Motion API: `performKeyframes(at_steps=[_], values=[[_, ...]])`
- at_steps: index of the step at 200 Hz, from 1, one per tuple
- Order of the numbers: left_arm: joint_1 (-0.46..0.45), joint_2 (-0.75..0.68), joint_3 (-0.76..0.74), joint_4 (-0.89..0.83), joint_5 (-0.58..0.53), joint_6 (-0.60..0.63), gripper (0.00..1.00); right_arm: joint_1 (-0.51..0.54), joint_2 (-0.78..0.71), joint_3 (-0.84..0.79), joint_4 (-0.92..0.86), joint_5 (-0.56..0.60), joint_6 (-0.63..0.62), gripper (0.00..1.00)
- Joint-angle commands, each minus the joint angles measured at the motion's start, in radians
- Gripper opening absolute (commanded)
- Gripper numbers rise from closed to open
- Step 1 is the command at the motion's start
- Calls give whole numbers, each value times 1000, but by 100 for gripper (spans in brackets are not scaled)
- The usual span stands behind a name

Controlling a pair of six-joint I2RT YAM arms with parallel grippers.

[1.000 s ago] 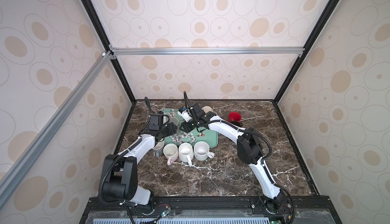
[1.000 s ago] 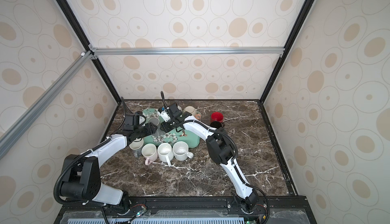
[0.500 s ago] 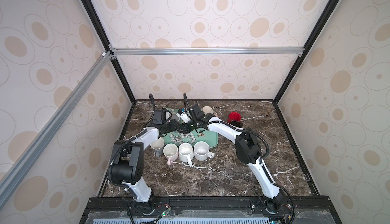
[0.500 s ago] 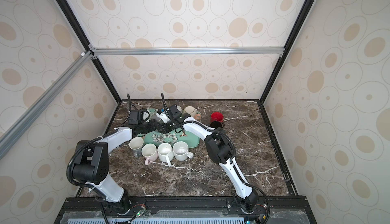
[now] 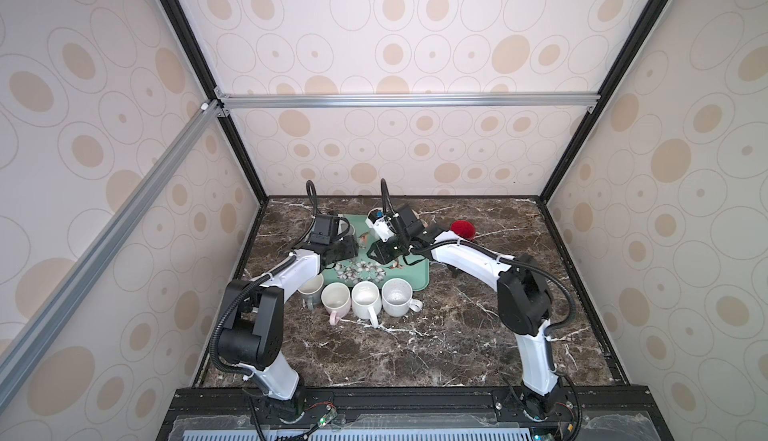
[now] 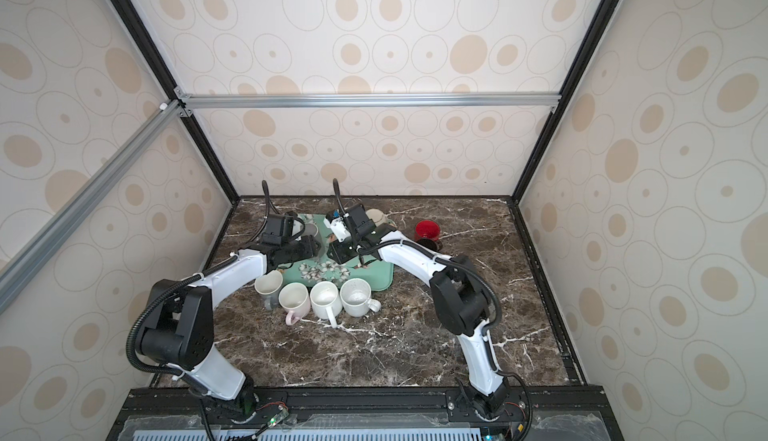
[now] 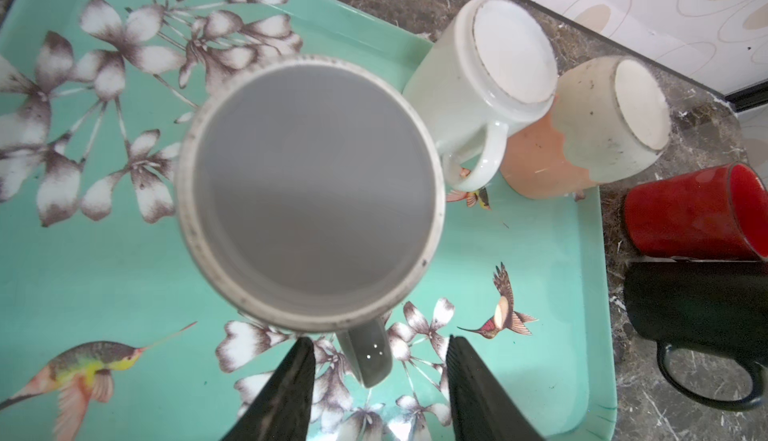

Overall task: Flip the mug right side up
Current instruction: 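Lift the grey mug off the tray with the left gripper while the right withdraws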

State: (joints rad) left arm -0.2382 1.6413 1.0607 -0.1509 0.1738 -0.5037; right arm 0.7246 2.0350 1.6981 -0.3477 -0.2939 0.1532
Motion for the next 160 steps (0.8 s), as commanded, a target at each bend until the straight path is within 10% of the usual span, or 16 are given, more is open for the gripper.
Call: performKeyframes(at_steps=[1, 93, 160], values=[[-14, 25, 54, -30, -82, -38, 55, -19, -80, -107, 12, 65, 22, 34], [-37, 190, 173, -68, -282, 13, 50, -32, -254, -359, 59, 140, 59, 34], [-38, 132, 101, 31, -274, 154, 16, -34, -285, -380, 61, 159, 66, 33]])
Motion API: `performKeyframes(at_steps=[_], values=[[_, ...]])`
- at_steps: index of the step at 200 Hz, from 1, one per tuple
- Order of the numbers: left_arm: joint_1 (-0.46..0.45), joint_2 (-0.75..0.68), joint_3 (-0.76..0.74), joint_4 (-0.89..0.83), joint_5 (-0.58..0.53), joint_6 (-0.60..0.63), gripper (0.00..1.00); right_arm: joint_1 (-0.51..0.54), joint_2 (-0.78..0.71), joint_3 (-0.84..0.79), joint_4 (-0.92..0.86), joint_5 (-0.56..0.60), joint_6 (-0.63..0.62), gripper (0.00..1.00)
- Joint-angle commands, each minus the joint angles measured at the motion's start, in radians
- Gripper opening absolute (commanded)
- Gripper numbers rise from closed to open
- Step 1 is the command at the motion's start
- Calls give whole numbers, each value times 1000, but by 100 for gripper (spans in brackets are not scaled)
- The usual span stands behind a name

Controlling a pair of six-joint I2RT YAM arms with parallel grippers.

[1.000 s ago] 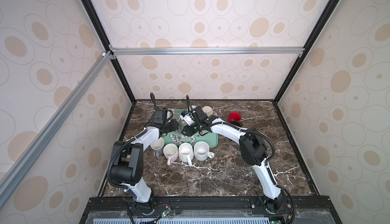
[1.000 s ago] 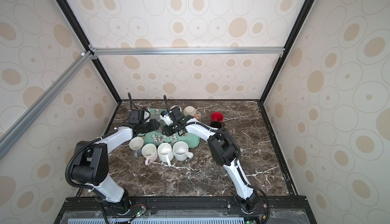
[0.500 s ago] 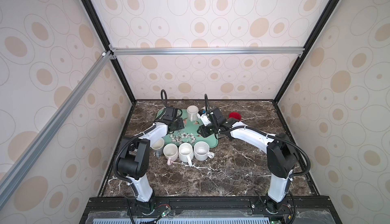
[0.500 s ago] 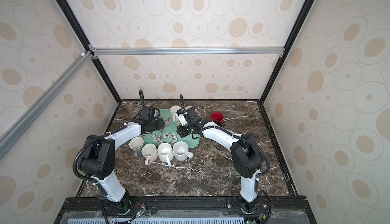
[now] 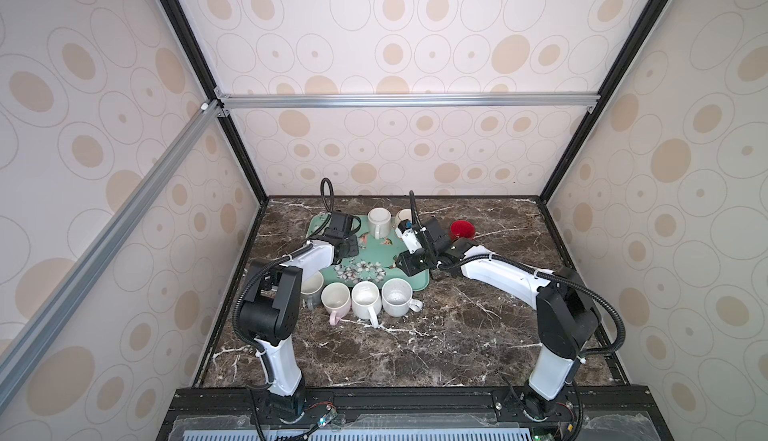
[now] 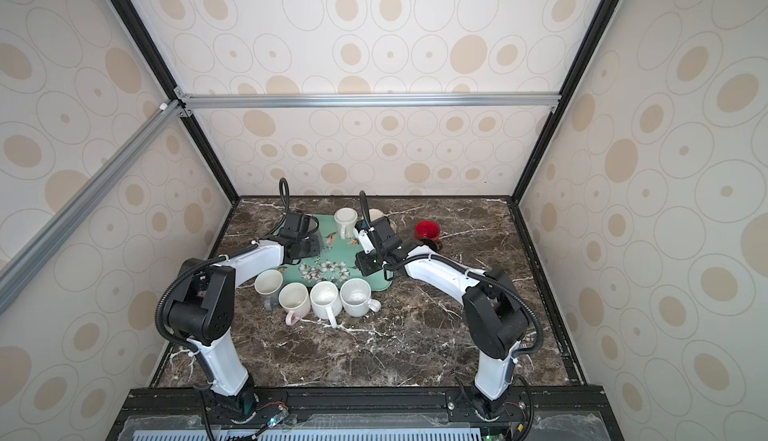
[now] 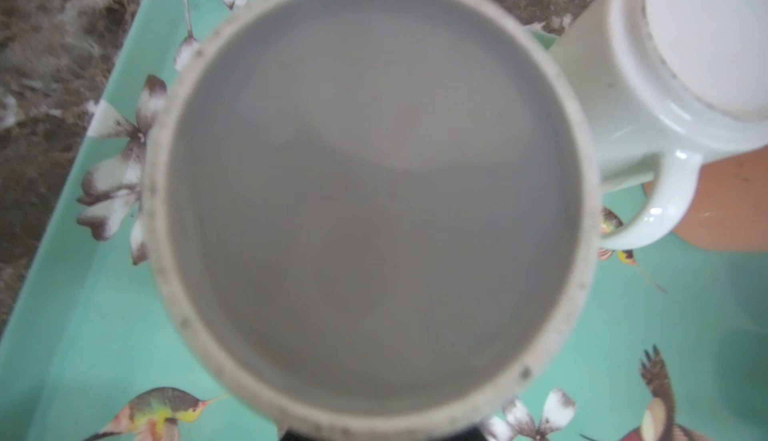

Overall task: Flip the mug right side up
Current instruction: 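Lift the grey mug off the tray with the left gripper while the right withdraws, then raise the grey mug toward the right gripper while the right gripper grasps it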

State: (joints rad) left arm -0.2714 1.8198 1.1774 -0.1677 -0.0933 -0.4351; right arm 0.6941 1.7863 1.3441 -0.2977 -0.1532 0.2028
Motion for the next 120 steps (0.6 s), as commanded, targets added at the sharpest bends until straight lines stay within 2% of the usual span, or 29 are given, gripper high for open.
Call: performKeyframes(at_steps=[1, 18, 52, 65, 120], values=[[-4, -47, -16, 48, -7, 87, 16, -3, -37, -27, 11, 18, 17, 33], [-3, -55, -16, 41, 6, 118, 10, -2, -54, -46, 21, 23, 28, 33], [-6, -114, -39, 45, 38, 185, 5, -2, -102, -87, 38, 49, 48, 33], [-8, -146, -46, 41, 38, 223, 0, -3, -126, -101, 45, 67, 53, 33], [-12, -335, -135, 120, 133, 360, 0, -6, -219, -141, 86, 128, 91, 33]])
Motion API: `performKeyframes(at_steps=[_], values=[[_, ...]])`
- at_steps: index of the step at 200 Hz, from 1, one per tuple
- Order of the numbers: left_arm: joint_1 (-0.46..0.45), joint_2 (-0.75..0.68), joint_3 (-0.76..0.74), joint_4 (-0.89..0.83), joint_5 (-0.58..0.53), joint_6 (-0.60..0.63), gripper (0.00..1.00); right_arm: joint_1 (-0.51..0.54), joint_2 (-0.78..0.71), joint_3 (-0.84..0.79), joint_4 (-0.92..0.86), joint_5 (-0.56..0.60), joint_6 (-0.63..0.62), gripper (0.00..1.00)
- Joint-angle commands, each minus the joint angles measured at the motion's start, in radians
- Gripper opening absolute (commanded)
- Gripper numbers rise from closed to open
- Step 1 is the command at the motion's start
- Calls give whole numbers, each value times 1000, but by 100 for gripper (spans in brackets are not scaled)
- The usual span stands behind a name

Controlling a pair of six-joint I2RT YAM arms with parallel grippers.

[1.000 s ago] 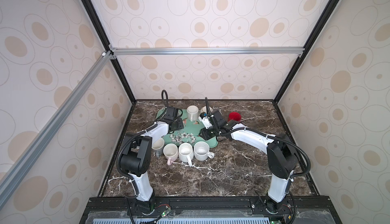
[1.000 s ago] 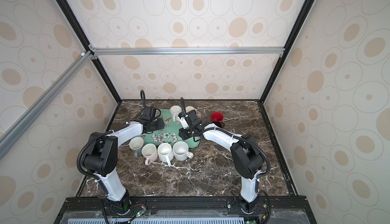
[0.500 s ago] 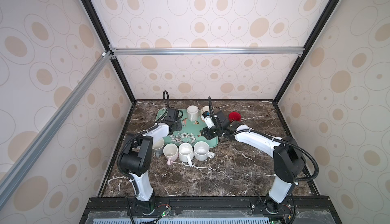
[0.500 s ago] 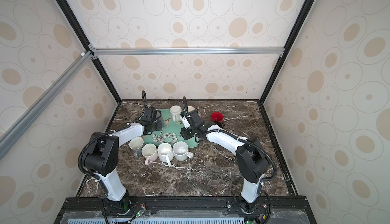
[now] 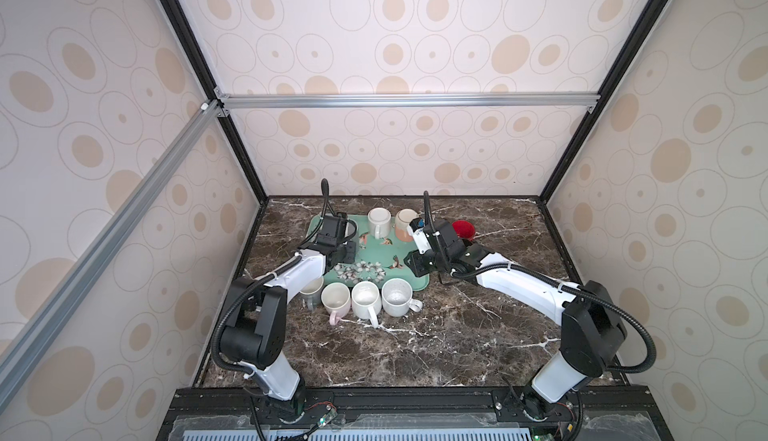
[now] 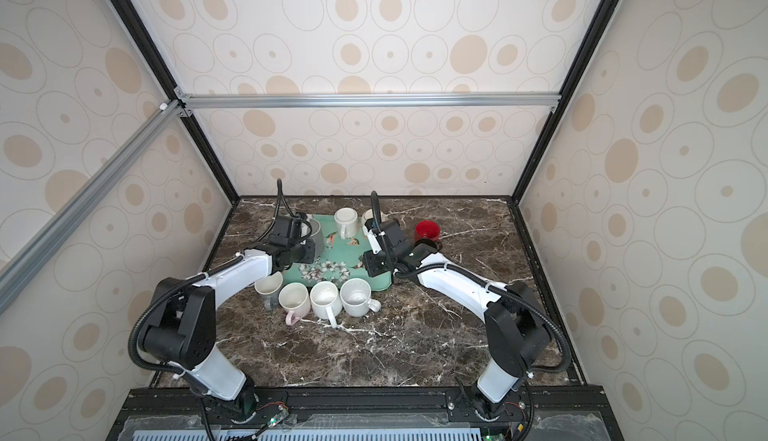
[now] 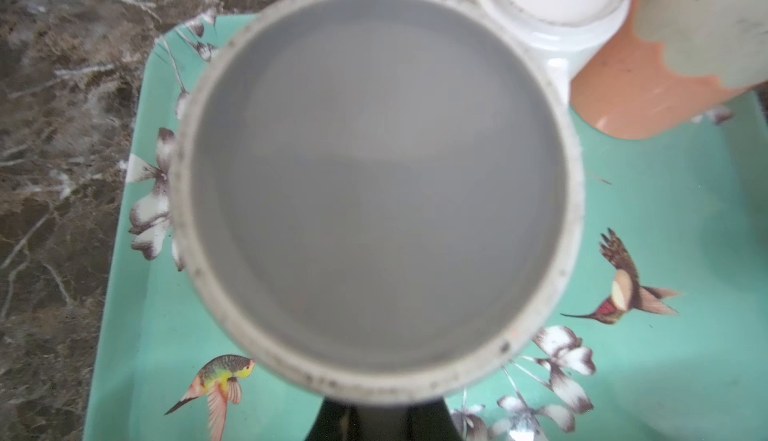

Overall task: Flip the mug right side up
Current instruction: 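Raise the grey mug toward the right gripper while the right gripper grasps it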

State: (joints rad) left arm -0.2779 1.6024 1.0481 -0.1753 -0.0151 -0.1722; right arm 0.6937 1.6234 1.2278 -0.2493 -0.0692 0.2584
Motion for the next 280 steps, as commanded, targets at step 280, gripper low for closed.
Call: performKeyframes(at_steps=[280], values=[[8, -424, -117, 995, 1025, -621, 0, -202, -255, -156, 941, -727, 629, 56]])
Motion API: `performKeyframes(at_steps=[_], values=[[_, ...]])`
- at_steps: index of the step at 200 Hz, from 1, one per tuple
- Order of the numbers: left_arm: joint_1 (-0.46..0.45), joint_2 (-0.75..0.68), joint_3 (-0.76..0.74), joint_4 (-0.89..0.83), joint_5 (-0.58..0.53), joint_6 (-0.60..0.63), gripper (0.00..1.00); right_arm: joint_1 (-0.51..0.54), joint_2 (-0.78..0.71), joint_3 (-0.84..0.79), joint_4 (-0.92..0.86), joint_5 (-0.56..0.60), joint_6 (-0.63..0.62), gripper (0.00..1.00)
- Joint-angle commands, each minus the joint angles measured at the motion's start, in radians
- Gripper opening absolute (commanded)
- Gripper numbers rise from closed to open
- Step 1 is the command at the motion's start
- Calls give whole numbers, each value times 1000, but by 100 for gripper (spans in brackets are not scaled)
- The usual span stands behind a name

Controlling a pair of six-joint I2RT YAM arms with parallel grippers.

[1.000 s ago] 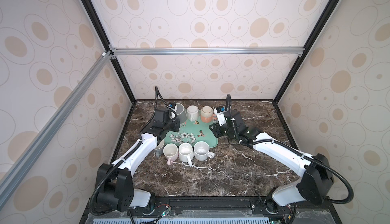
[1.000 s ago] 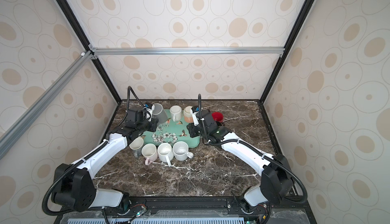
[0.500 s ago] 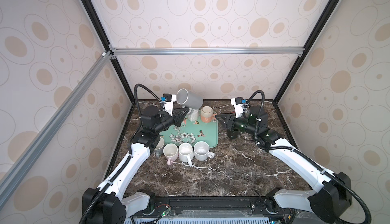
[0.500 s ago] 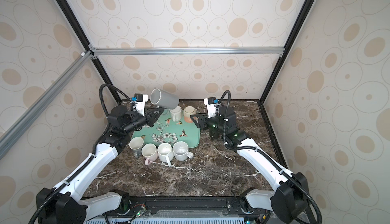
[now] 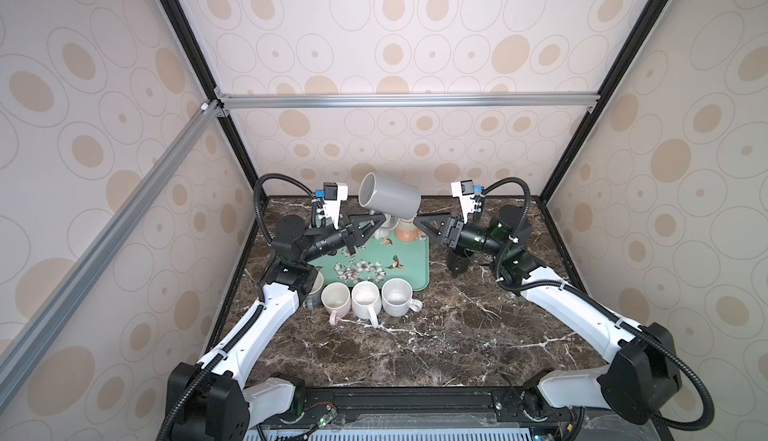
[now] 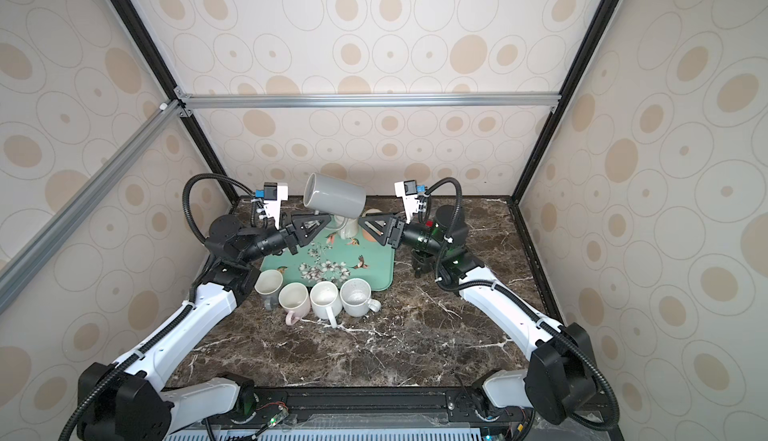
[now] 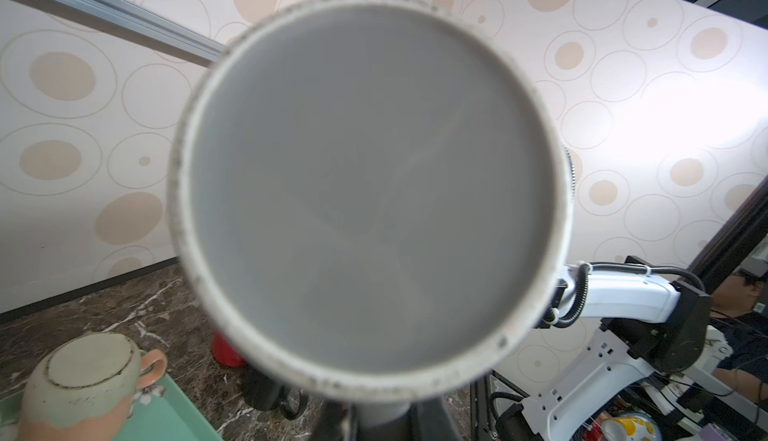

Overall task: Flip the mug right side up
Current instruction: 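Raise the grey mug toward the right gripper while the right gripper grasps it, then carry the grey mug beside the black mug with the right gripper while the left releases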

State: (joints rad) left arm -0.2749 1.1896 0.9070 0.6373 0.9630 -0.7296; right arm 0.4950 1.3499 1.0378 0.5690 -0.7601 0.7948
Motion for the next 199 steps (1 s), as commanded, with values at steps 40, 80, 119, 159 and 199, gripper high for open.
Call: performKeyframes(at_steps=[40, 80, 119, 159, 199], values=[[5, 0, 7, 256, 73, -117, 0, 0, 46, 84, 155, -51, 124, 56], [5, 11, -13, 281, 88, -138, 0, 24, 96, 118, 247, -66, 190, 55], [5, 22, -24, 300, 104, -157, 0, 51, 151, 141, 365, -76, 283, 42], [5, 29, -38, 271, 107, -138, 0, 58, 167, 140, 393, -82, 307, 13], [8, 26, -48, 208, 84, -91, 0, 58, 134, 107, 343, -49, 256, 0]])
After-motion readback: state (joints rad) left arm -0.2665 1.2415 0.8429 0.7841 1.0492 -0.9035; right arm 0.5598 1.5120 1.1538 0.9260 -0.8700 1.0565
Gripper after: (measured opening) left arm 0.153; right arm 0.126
